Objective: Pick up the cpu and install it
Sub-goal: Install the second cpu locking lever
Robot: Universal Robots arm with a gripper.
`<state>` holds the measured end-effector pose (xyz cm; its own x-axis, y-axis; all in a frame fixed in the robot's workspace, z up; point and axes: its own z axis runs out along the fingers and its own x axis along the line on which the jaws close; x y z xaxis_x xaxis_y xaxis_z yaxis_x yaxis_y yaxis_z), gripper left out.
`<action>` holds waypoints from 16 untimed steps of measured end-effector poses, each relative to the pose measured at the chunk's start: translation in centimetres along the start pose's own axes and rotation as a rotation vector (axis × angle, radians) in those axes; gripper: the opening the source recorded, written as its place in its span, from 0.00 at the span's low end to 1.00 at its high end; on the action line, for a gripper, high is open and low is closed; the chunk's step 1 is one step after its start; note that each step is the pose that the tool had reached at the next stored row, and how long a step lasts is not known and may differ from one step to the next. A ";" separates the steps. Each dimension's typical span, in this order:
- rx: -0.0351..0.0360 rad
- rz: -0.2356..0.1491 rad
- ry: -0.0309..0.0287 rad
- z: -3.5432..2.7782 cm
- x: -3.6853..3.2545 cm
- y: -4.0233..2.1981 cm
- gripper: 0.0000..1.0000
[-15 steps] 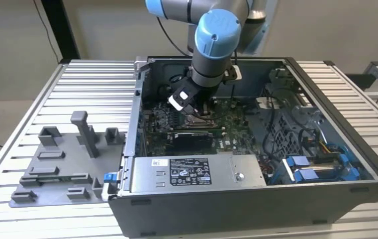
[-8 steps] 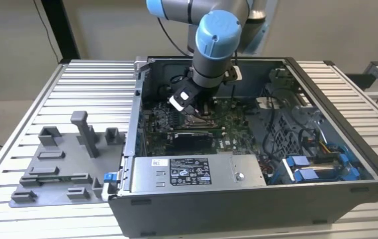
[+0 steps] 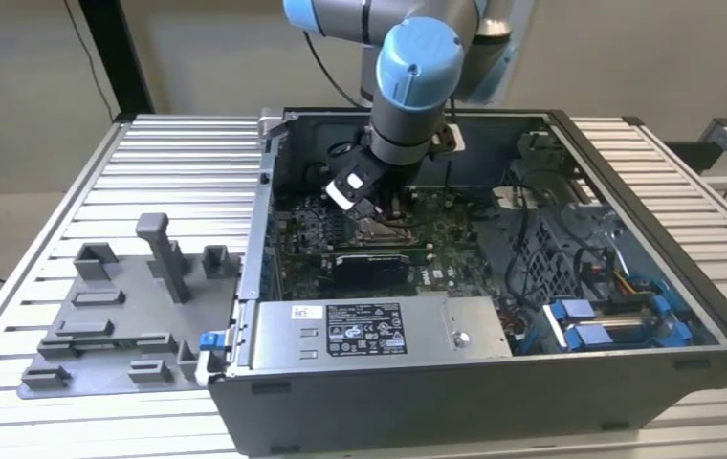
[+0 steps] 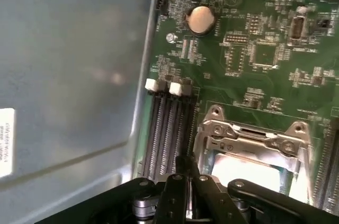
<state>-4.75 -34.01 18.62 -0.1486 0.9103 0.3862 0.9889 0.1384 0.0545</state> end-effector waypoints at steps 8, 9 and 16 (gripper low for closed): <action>0.0028 0.001 0.0020 -3.18 1.07 0.18 0.00; 0.0030 0.001 0.0015 -3.54 1.02 0.18 0.00; 0.0077 0.002 -0.0277 -4.90 0.51 0.19 0.00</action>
<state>-4.62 -35.43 23.33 -0.1472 0.9210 0.3607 0.9891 0.1398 0.0468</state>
